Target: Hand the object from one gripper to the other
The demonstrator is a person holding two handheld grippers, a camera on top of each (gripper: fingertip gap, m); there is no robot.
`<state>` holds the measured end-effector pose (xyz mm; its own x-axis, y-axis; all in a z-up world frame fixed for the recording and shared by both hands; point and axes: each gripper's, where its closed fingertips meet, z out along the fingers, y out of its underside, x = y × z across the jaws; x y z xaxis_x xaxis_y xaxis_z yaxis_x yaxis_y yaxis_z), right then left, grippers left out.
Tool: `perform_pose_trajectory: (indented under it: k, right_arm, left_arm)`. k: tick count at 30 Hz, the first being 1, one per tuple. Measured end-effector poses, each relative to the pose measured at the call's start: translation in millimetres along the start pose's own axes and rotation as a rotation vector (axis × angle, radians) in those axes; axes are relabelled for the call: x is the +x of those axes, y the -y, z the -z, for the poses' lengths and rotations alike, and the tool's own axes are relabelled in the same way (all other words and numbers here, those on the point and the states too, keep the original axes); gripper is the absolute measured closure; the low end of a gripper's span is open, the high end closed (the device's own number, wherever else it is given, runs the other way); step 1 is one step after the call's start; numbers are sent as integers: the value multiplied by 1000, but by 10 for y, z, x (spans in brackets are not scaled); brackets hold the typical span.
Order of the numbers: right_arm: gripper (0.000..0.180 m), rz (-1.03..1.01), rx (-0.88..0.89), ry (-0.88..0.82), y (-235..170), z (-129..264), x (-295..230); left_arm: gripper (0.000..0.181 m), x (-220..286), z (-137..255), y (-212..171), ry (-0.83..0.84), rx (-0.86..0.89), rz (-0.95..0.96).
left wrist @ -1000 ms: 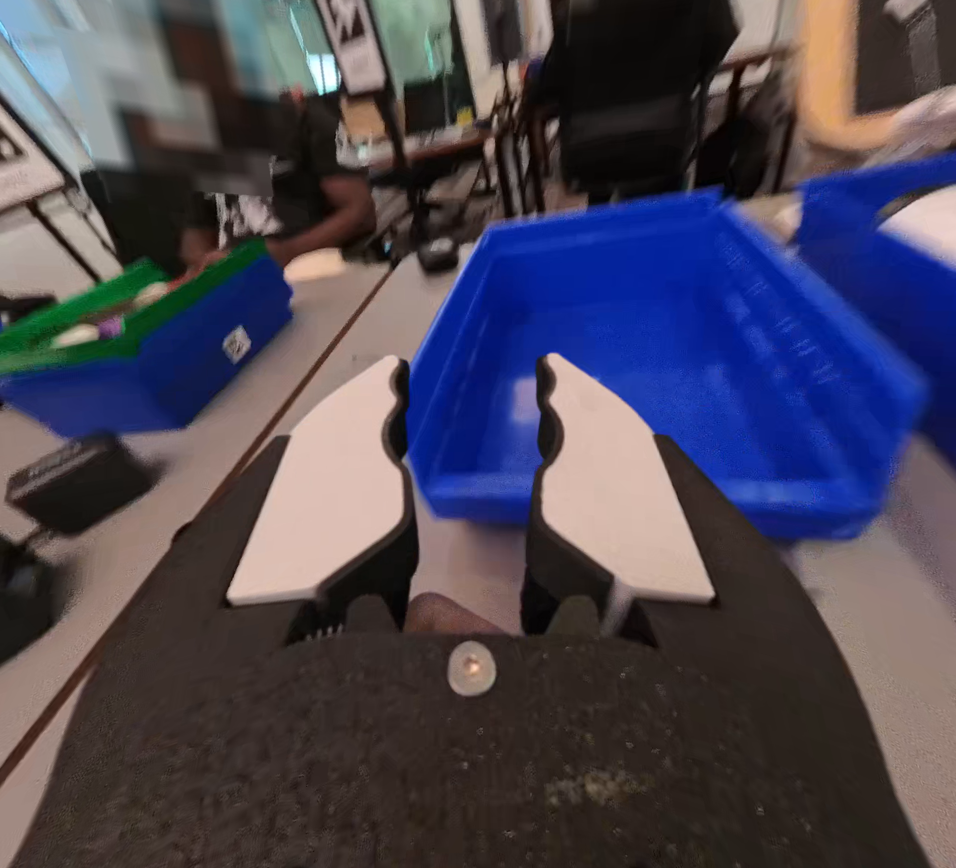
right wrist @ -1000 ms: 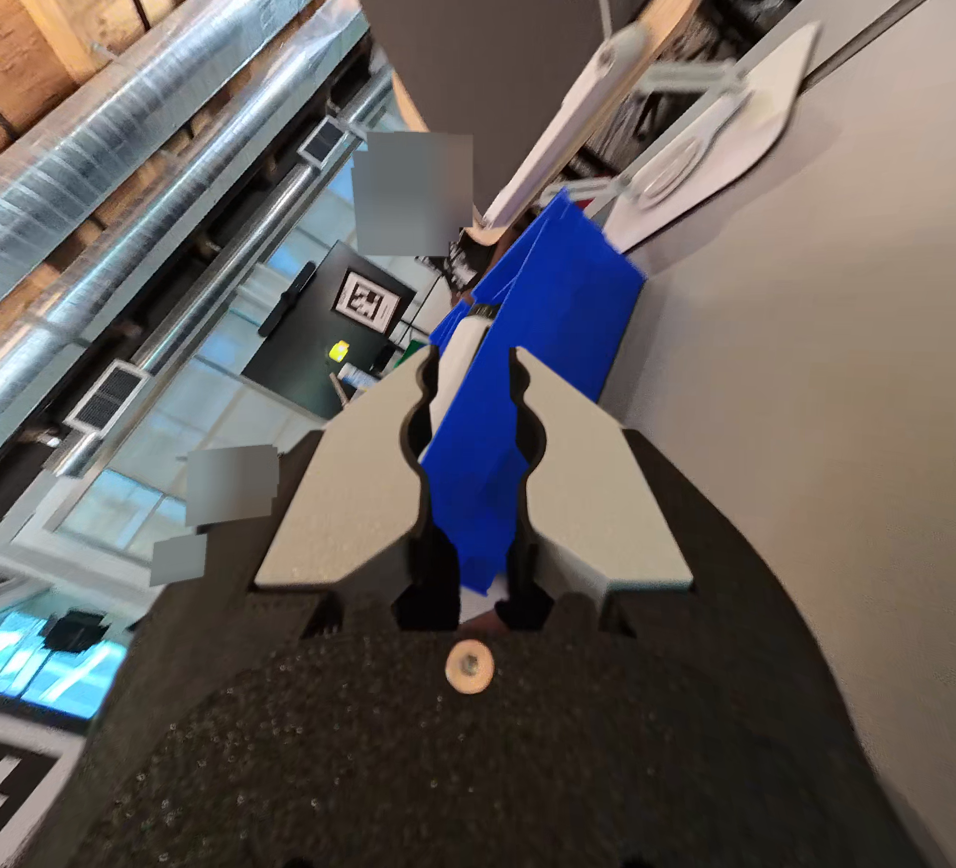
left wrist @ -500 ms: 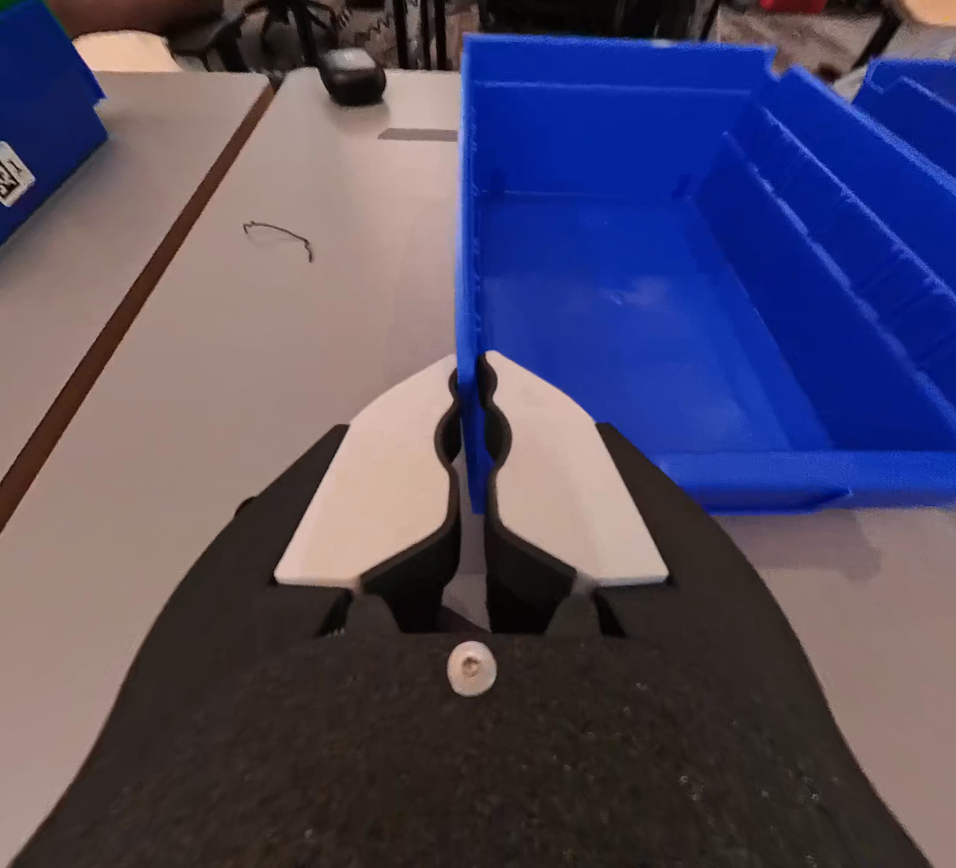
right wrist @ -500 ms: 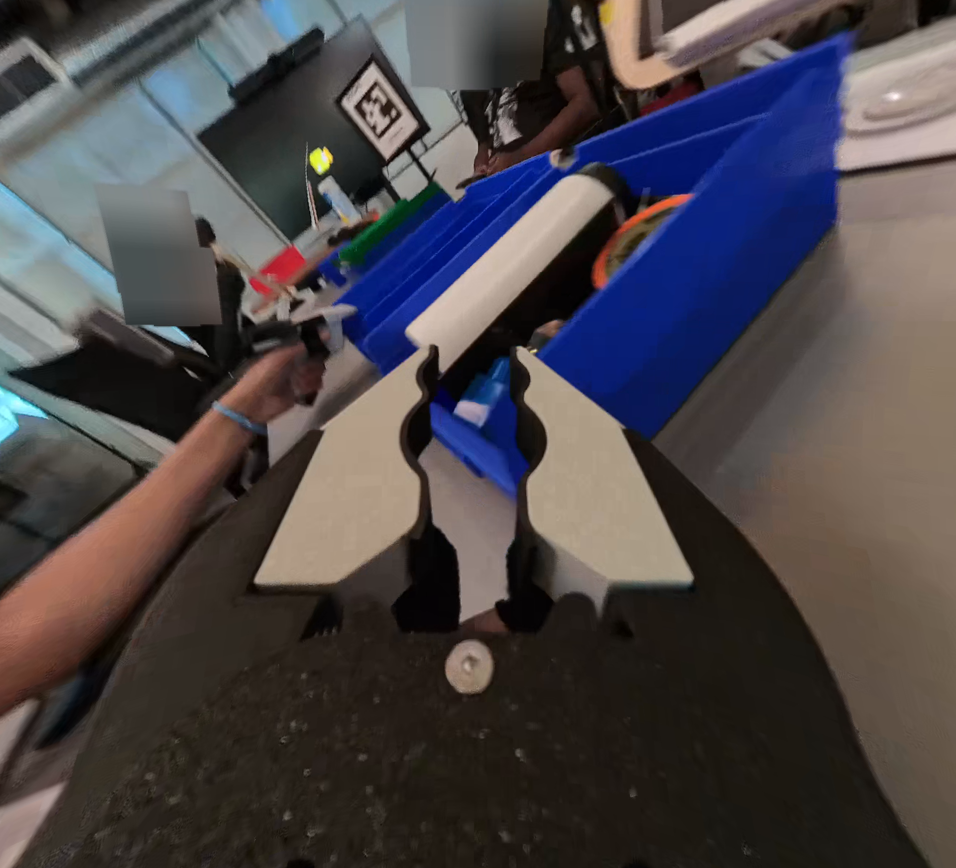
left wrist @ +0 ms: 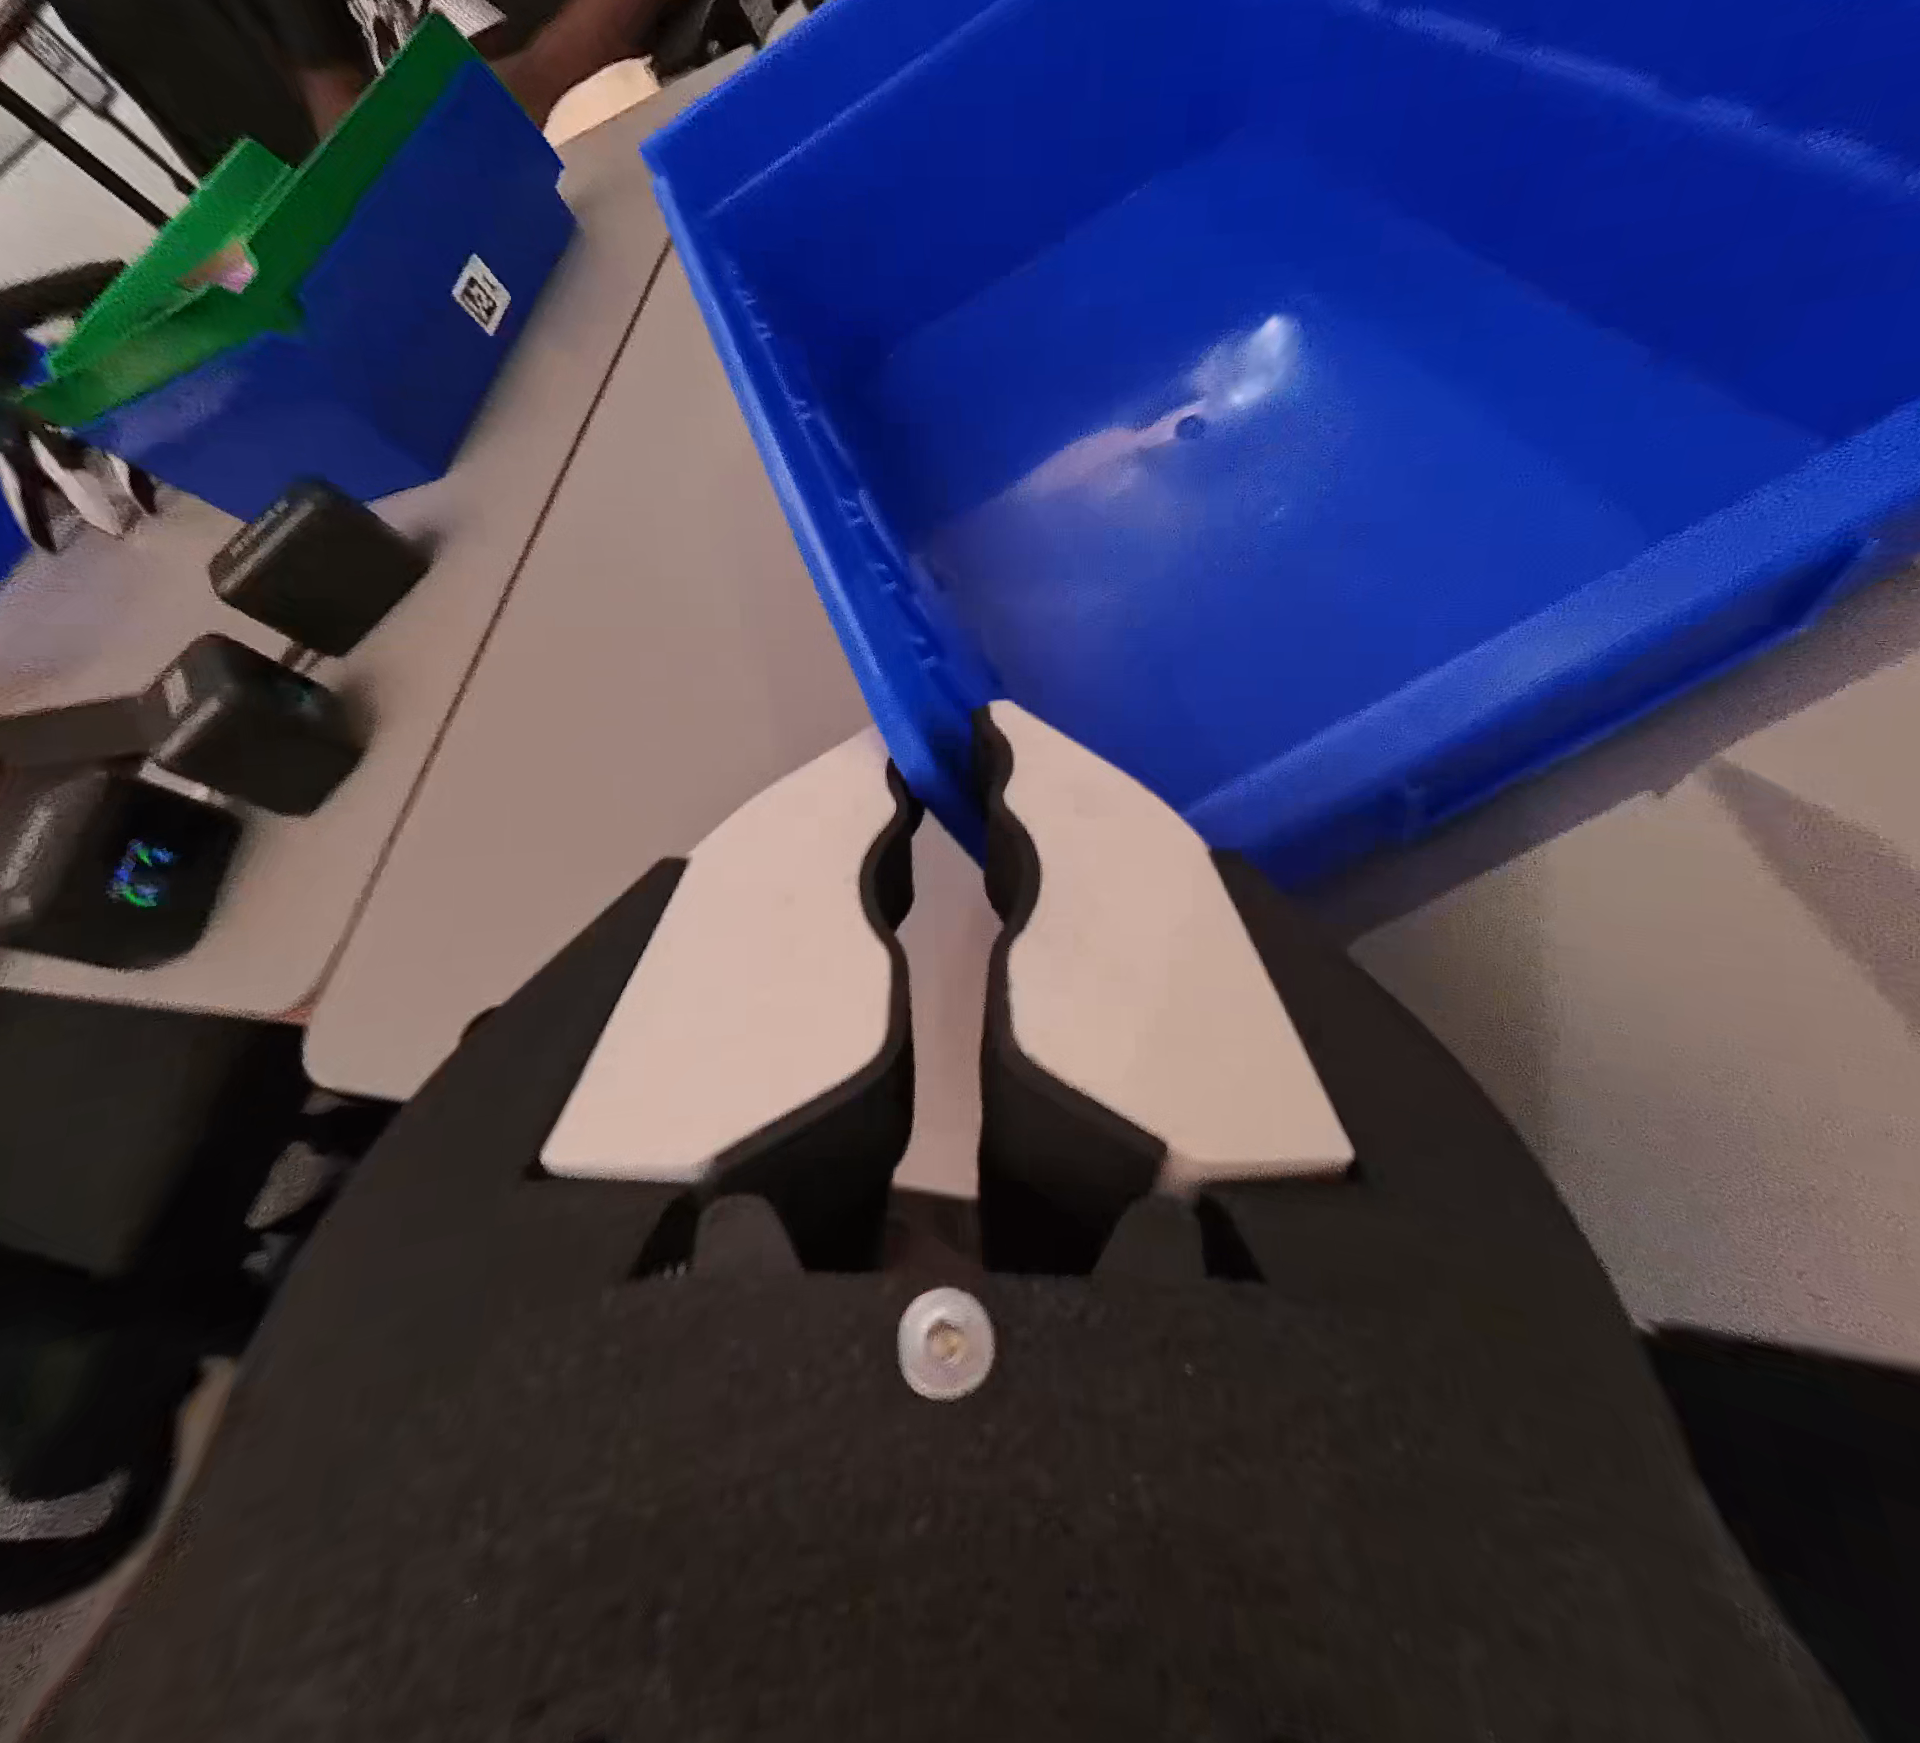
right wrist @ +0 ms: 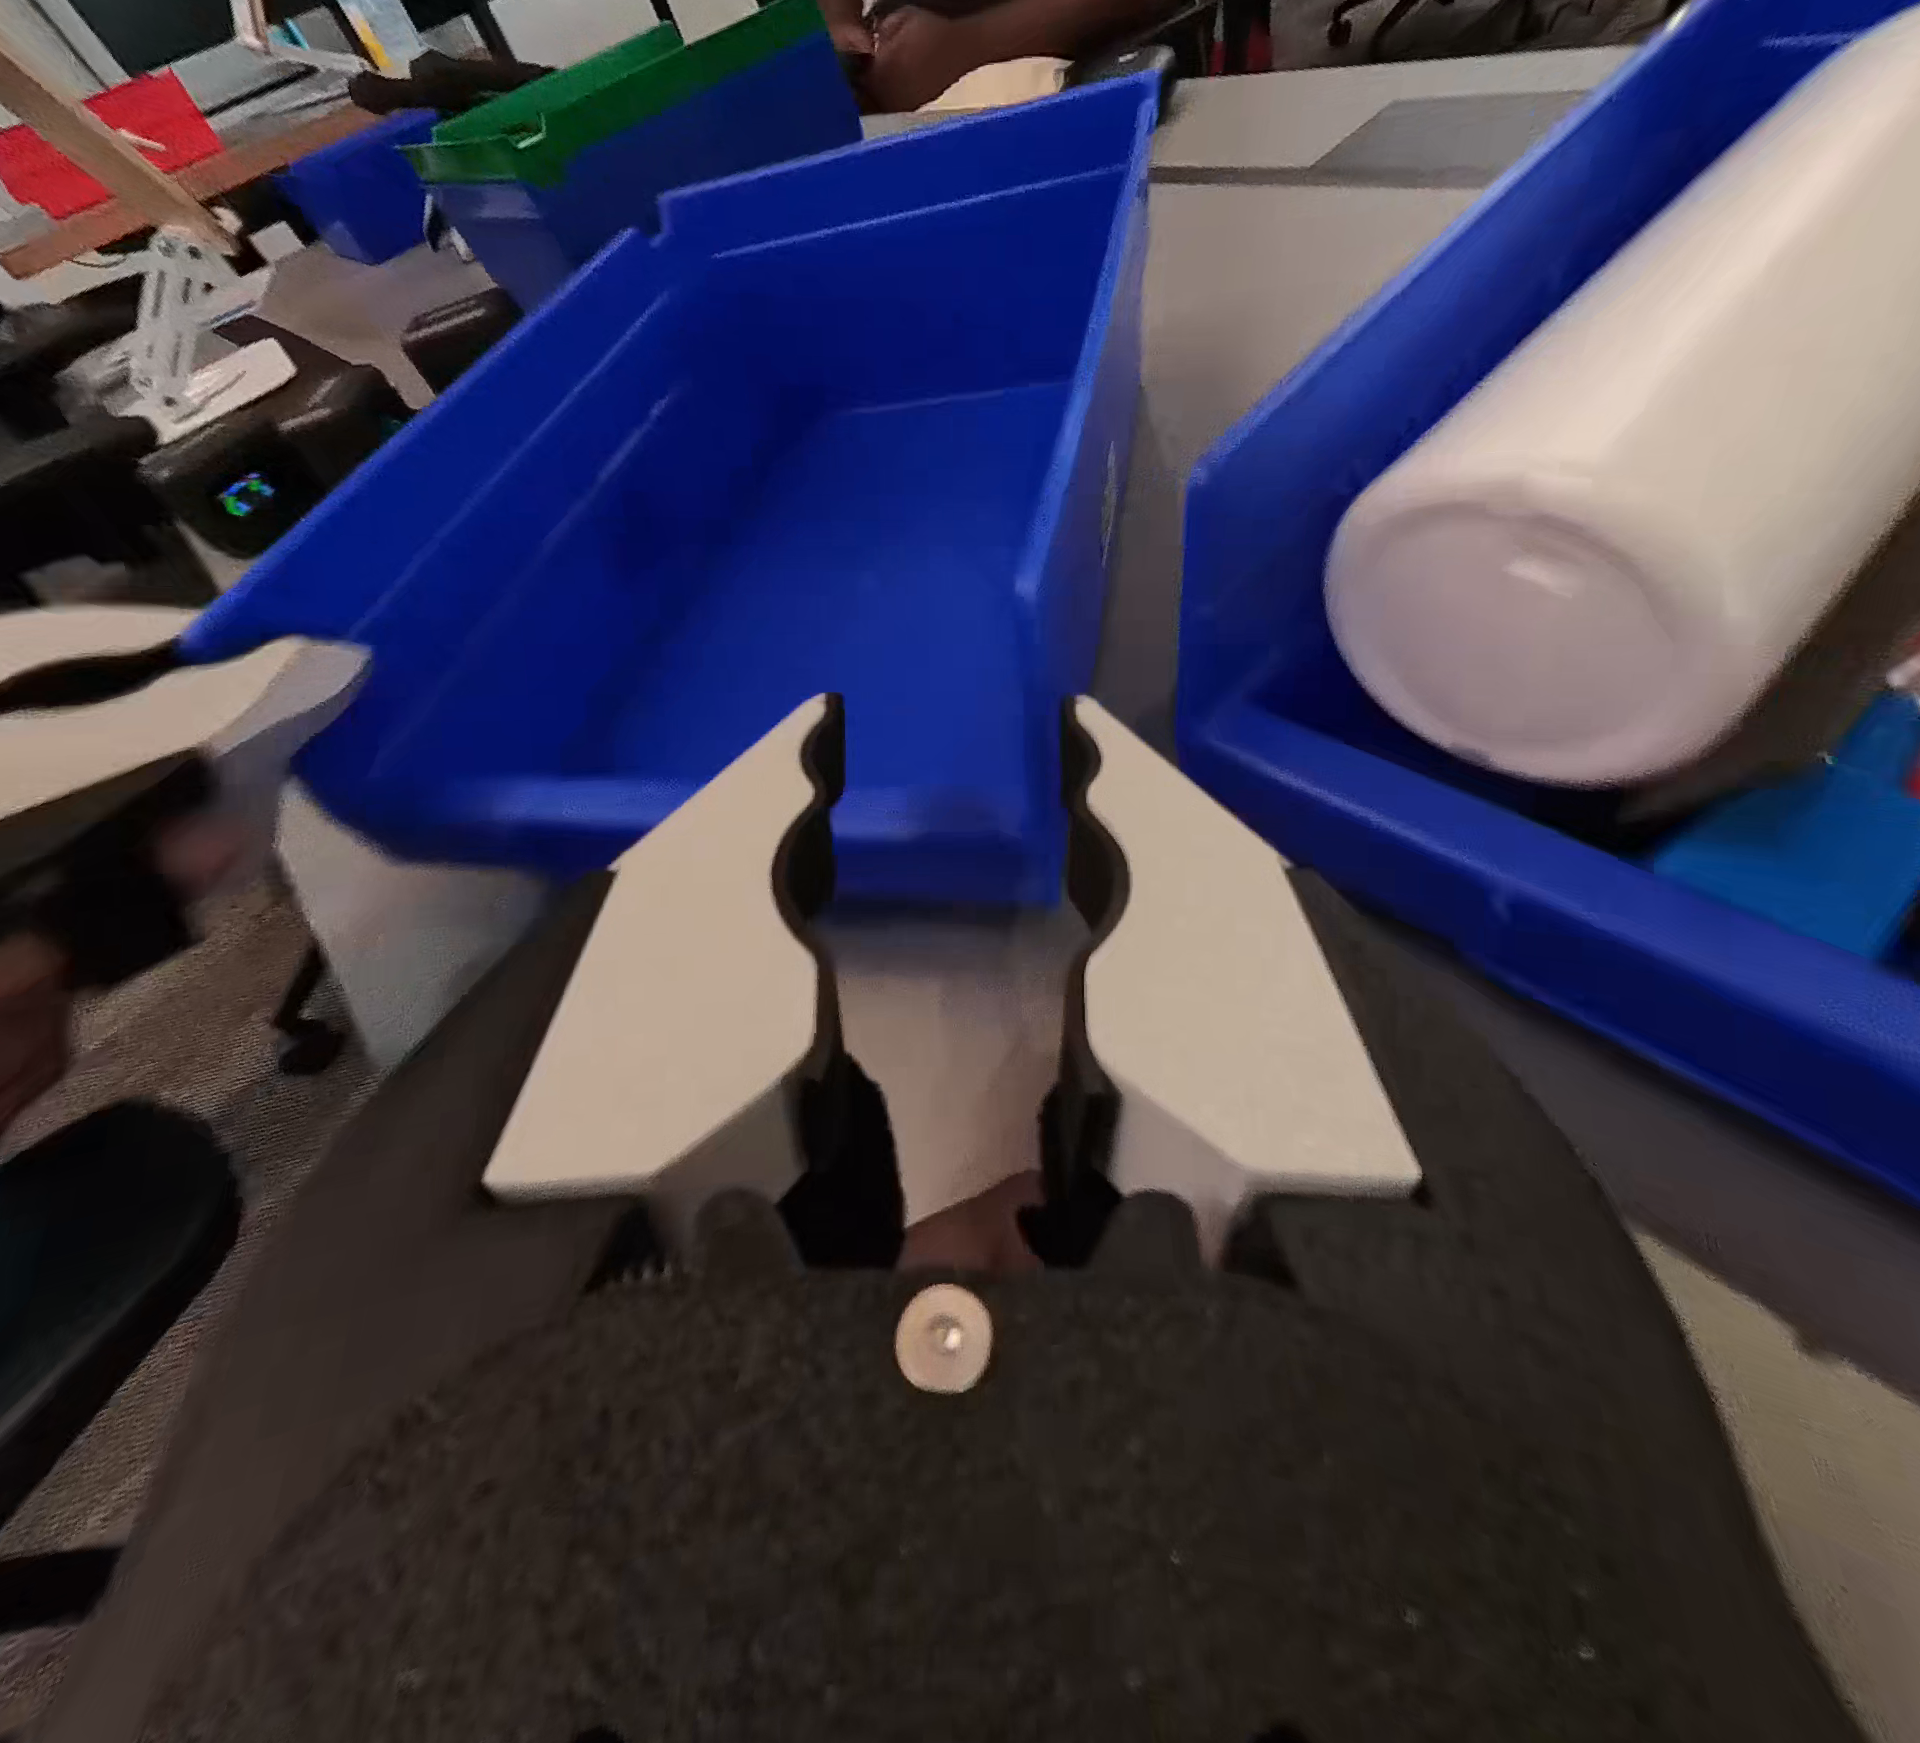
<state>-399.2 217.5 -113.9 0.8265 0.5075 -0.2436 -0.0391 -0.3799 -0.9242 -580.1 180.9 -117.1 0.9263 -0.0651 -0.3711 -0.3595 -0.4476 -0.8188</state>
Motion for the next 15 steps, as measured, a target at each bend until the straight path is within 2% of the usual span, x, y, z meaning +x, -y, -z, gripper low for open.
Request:
perform_pose_trajectory:
  k: [1,3,7,10,12,15]
  right_arm:
    - [141,34,2,-33,12,-88,19]
    - [176,137,-3,-184,25,-157,192]
    - [177,152,53,-163,138,-99,139]
    - [176,116,152,-192,457,58,243]
    - [177,44,229,-127,712,159,325]
    - [177,62,287,-80,1050,382,394]
  left_arm:
    - [173,41,63,-13,-16,7,29]
    - [173,53,114,-34,-13,5,17]
    - [173,47,300,94,35,66,5]
    - [174,169,539,416,126,153,-57]
    - [173,273,664,633,178,213,-123]
    - [173,328,929,1076,252,336,-191]
